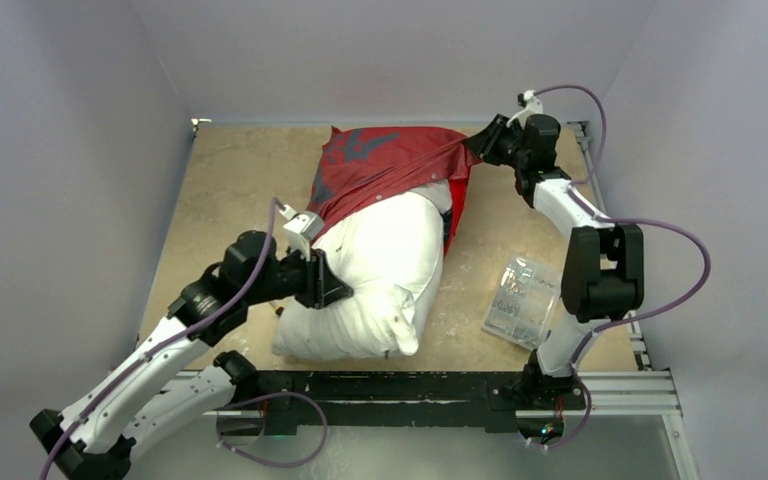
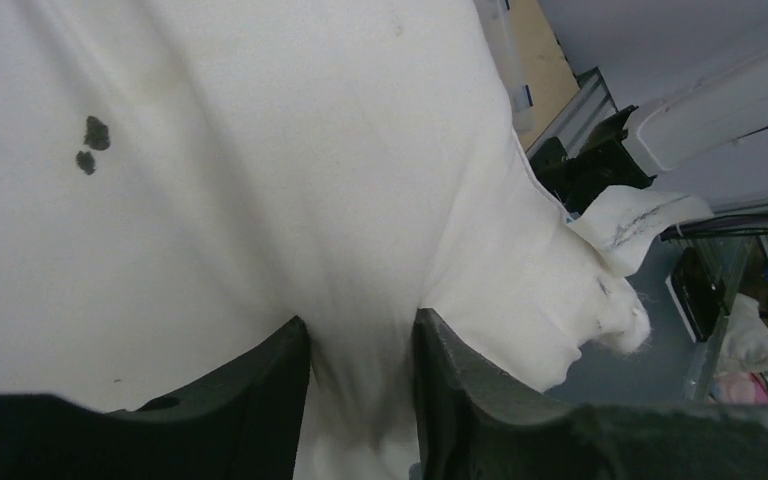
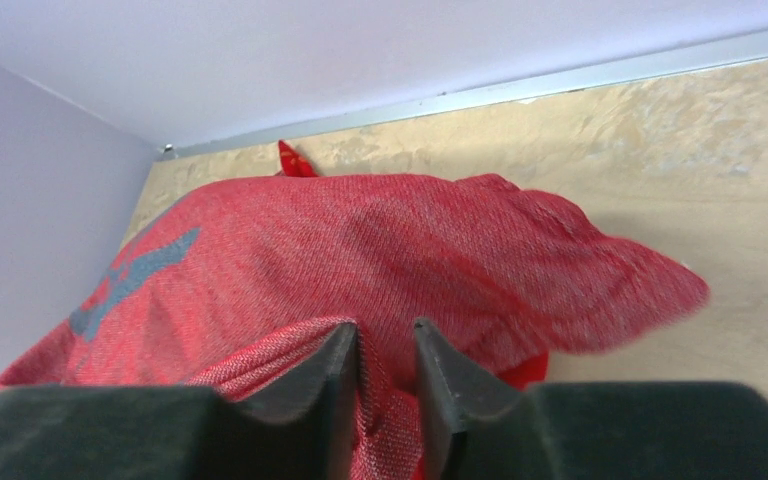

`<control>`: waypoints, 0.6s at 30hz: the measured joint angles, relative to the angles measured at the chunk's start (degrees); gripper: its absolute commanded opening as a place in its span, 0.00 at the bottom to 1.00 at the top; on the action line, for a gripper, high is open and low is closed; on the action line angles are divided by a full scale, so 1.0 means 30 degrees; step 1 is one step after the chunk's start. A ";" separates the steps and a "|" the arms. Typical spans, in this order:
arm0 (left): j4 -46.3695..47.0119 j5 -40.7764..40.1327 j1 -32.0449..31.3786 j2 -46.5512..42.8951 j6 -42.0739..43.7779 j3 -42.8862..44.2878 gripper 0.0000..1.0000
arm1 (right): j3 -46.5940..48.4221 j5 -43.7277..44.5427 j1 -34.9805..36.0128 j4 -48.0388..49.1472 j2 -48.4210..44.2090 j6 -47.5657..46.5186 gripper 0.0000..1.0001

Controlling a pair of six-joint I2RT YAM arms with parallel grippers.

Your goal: Remove the pillowcase from the pillow

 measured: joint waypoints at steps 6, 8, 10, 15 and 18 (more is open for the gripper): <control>0.1872 0.0729 -0.0022 0.2463 -0.0357 0.0328 0.70 | -0.0780 0.2062 0.0656 -0.0219 -0.3541 -0.1078 0.96; 0.1938 0.0000 -0.0022 0.2783 -0.0393 0.0889 0.74 | -0.1217 0.2725 0.1246 -0.0102 -0.4925 -0.1217 0.99; 0.1982 -0.1137 -0.0022 0.2820 -0.0393 0.1479 0.81 | -0.1639 0.3140 0.1880 0.0029 -0.5909 -0.1304 0.99; 0.2710 -0.6390 -0.0022 0.2178 -0.0692 0.1800 0.85 | -0.3228 0.3672 0.2820 0.0153 -0.6798 -0.1479 0.99; 0.3585 -0.8561 0.0022 0.2127 -0.1217 0.0707 0.84 | -0.3993 0.3810 0.3257 0.0146 -0.5829 -0.1501 0.99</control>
